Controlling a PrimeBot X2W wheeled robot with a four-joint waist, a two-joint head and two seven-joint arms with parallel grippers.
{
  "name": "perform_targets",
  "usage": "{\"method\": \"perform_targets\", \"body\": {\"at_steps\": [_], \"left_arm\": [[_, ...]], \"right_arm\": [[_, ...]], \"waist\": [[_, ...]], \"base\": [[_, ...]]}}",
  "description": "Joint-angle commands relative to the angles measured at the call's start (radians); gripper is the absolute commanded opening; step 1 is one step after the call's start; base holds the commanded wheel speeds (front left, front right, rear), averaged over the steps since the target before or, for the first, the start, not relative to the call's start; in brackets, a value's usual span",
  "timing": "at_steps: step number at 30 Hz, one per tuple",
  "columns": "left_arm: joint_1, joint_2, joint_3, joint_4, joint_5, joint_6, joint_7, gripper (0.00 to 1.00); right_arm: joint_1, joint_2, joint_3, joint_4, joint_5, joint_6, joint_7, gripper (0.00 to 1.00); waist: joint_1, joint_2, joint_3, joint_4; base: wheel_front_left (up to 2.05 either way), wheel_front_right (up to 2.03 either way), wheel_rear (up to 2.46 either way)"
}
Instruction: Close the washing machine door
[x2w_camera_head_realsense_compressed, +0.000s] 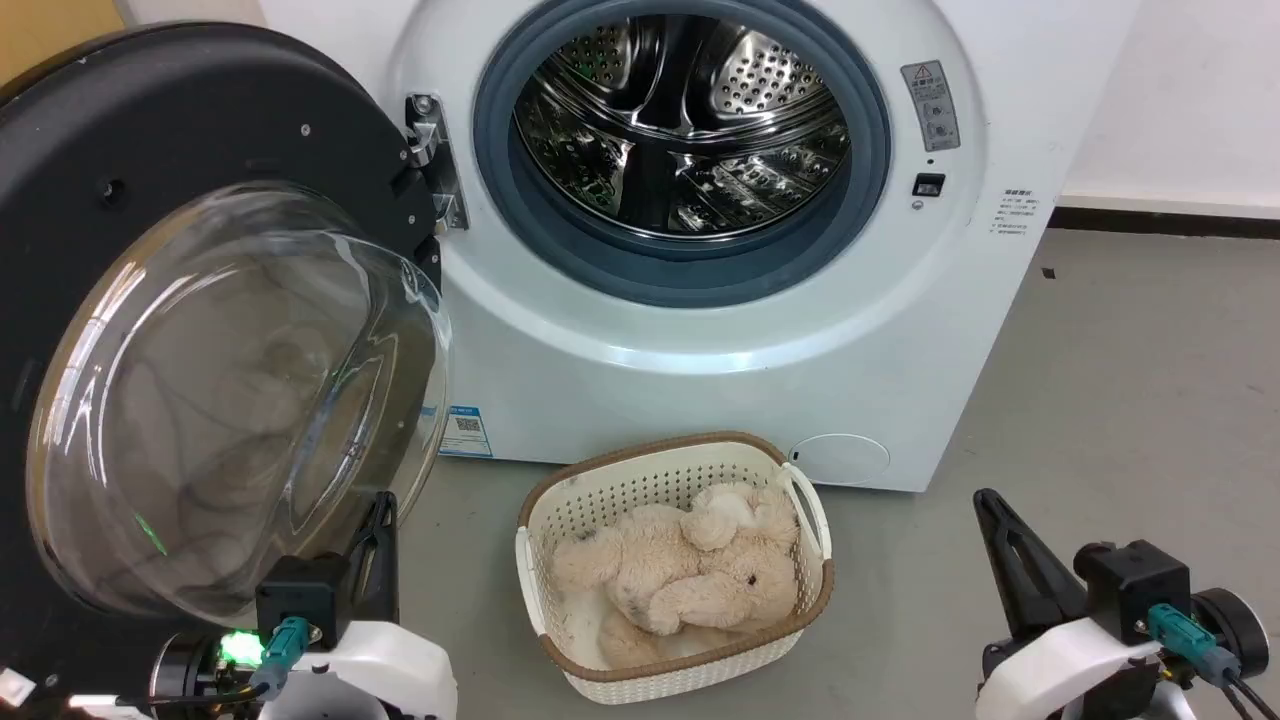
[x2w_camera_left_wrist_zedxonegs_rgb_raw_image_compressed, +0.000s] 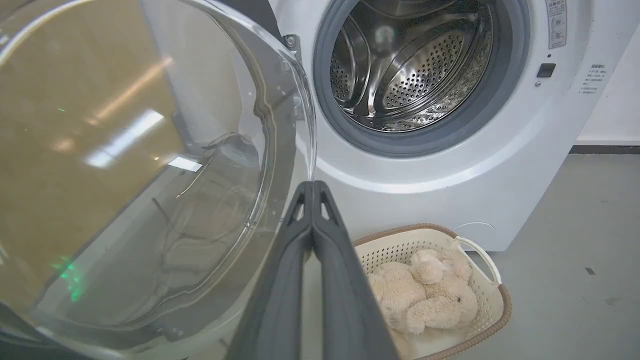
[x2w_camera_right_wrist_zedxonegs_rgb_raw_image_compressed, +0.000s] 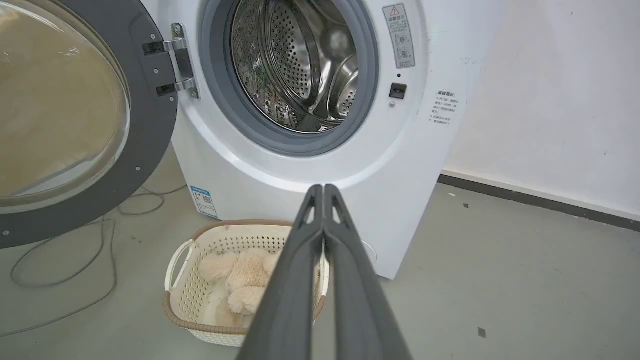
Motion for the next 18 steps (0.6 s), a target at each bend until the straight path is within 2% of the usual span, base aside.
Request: {"method": "perform_targets", "body": {"at_steps": [1, 18], "left_arm": [[-0.006, 0.002, 0.002, -0.004, 0.003, -0.004, 0.0, 0.0], [-0.006, 0.002, 0.002, -0.004, 0.003, -0.004, 0.0, 0.0]], "right_arm": [[-0.002, 0.005, -0.002, -0.004, -0.008, 0.001, 0.0, 0.0], [-0.002, 0.005, -0.002, -0.004, -0.008, 0.001, 0.0, 0.0]], "waist": [[0.0, 0.0, 0.0, 0.0], [0.0, 0.0, 0.0, 0.0]], "base": [[0.0, 0.0, 0.0], [0.0, 0.0, 0.0]]}}
